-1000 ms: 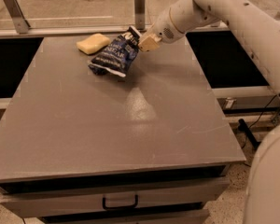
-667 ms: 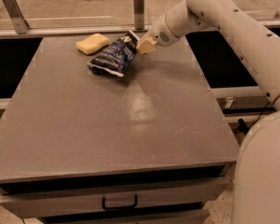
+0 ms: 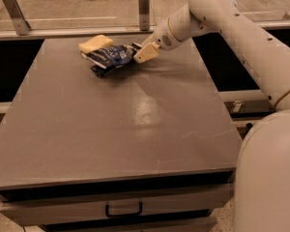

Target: Move blue chip bag near rxbar blueberry

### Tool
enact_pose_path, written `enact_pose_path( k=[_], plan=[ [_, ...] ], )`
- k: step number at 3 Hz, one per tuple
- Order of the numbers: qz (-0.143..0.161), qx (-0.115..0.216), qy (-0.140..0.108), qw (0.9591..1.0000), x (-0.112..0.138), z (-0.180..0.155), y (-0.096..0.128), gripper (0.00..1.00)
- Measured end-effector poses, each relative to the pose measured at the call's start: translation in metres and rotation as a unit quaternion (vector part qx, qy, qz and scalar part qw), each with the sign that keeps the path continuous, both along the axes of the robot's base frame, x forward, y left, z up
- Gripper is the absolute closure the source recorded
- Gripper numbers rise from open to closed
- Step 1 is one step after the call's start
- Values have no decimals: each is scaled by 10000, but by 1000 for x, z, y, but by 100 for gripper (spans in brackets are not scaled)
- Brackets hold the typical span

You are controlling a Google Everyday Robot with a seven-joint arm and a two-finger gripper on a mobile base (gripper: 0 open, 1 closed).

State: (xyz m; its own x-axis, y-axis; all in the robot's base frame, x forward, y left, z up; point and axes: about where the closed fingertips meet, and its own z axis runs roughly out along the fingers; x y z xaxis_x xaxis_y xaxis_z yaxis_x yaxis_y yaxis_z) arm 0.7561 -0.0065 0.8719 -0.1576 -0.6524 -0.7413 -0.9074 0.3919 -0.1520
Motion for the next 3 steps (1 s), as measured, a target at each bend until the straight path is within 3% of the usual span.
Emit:
enact_pose_path(
  k=[1, 2, 3],
  plan=[
    [19, 0, 18, 10000, 0, -2, 3, 0],
    [-41, 146, 123, 9998, -10, -1, -30, 0],
    [-260, 270, -1, 9993, -31, 13, -92, 0]
  ],
)
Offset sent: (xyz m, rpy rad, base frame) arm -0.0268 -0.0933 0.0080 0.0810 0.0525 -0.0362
